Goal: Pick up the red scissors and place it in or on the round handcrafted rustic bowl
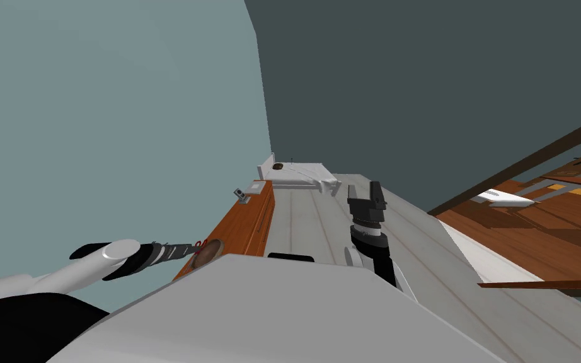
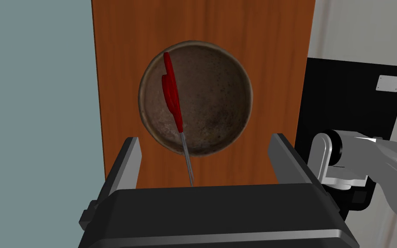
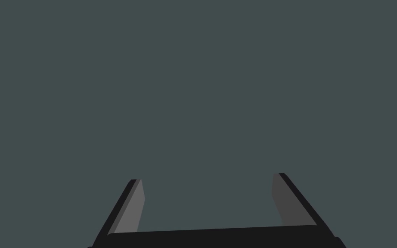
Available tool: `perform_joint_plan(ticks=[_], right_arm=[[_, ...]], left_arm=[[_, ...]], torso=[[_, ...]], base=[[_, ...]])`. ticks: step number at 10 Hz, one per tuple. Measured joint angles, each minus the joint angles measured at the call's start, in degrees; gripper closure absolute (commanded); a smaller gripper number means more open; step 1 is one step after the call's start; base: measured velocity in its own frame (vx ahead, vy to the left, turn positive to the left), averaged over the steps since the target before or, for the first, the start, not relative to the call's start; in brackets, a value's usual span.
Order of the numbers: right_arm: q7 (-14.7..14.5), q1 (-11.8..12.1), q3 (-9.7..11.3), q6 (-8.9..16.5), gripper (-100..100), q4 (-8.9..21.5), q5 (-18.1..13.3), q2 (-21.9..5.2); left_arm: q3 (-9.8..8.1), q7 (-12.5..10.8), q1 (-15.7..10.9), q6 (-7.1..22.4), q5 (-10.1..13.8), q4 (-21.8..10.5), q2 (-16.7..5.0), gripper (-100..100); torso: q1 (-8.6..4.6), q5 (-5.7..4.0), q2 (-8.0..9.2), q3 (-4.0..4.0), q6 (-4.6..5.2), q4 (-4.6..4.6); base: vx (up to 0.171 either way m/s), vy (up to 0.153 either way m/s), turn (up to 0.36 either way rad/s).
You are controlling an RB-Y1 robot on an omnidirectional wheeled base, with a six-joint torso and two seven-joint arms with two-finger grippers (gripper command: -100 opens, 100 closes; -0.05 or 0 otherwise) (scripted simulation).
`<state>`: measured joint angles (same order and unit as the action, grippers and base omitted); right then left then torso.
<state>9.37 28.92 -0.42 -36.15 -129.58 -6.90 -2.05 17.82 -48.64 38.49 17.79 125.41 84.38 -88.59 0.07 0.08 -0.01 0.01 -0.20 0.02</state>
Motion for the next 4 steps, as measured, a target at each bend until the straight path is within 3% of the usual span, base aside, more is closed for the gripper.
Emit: perform_joint_plan(ticks=[4], right_arm=[[0.0,0.0,0.0,0.0,0,0.0,0.0,0.0]], left_arm=[[0.00,0.0,0.0,0.0,0.0,0.0,0.0,0]], torso=[[0.03,0.01,-0.13,-0.08,0.01,-0.03]], base=[[0.000,0.000,0.000]])
